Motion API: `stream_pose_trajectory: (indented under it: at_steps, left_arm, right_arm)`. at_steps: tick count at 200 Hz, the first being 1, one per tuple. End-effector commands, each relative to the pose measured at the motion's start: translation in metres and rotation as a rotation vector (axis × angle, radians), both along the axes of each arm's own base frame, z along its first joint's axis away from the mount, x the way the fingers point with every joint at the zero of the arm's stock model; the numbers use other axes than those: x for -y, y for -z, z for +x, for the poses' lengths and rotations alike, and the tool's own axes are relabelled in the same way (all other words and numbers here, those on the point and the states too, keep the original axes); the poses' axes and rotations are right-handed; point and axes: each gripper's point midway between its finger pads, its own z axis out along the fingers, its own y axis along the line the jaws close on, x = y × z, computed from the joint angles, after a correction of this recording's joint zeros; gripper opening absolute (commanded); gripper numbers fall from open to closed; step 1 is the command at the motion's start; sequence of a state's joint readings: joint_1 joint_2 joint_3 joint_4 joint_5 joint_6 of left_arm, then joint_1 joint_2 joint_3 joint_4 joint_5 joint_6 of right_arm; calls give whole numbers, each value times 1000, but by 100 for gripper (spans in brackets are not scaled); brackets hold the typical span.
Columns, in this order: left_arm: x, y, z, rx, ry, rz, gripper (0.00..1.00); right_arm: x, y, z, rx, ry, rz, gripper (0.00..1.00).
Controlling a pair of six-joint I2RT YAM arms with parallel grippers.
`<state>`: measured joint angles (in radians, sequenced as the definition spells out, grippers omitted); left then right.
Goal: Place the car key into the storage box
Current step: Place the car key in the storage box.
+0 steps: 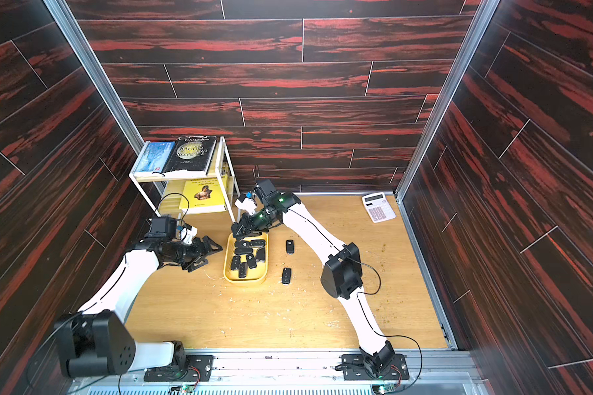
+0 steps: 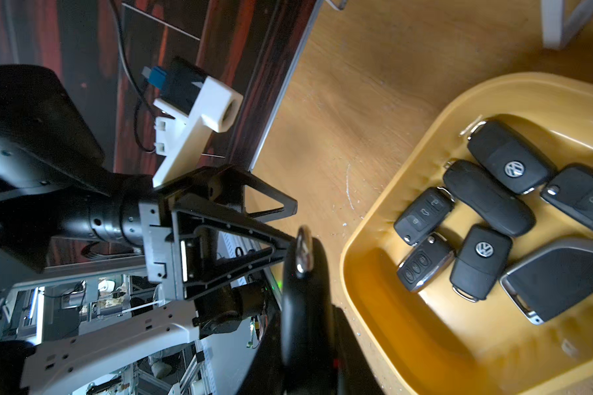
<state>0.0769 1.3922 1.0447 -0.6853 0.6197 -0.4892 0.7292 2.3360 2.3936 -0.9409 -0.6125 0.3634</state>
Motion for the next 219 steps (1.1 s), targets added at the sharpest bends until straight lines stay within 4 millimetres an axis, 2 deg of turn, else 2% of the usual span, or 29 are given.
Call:
stream_pose_trajectory:
  at_steps: [1,14,34,81,139,152,183,219]
  left_arm:
    - [3,6,3,-20,10,-36,70]
    - [2,13,7,-37,7,-32,69]
    - [-1,23,12,-56,0,-16,61]
    - [-2,42,26,-93,-1,-17,59]
    - [-2,57,35,-121,-17,-25,54]
    - [-2,58,44,-93,-14,-19,52]
    - [1,64,50,-104,-15,-26,43]
    - [3,64,55,-102,-14,-28,41]
  right_arm:
    - [4,26,2,7,2,-82,3]
    - [2,36,3,5,3,-100,3]
    - [2,50,5,8,10,-130,3]
    - [4,78,5,26,20,-223,3]
    - [13,96,2,66,38,-322,3]
    - [13,100,-1,72,35,-338,2]
    - [9,107,-13,74,21,-352,3]
    - [2,115,-24,78,4,-361,3]
